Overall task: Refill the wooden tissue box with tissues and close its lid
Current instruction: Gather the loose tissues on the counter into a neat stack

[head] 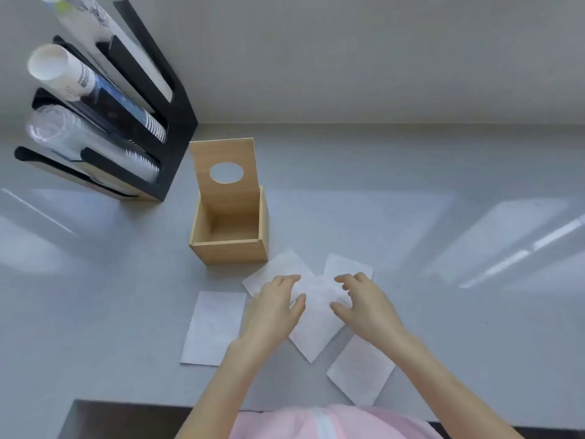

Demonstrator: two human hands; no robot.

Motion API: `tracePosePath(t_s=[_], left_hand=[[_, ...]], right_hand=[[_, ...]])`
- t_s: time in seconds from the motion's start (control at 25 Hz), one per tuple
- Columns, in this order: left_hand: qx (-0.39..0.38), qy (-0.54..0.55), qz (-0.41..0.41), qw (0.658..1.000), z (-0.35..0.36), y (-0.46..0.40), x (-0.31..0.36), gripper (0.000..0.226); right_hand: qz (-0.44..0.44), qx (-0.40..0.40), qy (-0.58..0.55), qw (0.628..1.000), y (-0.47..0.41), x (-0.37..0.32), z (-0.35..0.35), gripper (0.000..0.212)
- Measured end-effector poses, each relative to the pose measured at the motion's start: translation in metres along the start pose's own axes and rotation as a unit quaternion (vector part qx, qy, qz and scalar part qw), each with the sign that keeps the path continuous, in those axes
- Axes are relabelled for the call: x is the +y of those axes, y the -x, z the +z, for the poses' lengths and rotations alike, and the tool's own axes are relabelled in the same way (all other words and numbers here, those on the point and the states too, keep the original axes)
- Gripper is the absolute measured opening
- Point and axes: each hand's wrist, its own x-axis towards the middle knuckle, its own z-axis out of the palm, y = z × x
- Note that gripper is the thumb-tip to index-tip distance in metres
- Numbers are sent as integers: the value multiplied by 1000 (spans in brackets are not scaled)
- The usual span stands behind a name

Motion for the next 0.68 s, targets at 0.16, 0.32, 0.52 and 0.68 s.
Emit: tracePosePath(t_s=[0.16, 0.32, 0.52, 0.68], left_hand=[[2, 21, -39, 999, 18, -9, -2, 42], [-8, -62, -34, 997, 30, -11, -6, 45], [6, -66, -23, 998, 32, -11, -2, 41], [2, -22, -23, 999, 26, -12, -1, 29]], right_hand=[[19, -20, 43, 999, -4, 3, 12, 43], [34, -15, 37, 999, -11, 5, 18, 34], [26, -12, 20, 999, -14, 5, 20, 25], [-4, -12, -91, 996, -9, 4, 15, 15]])
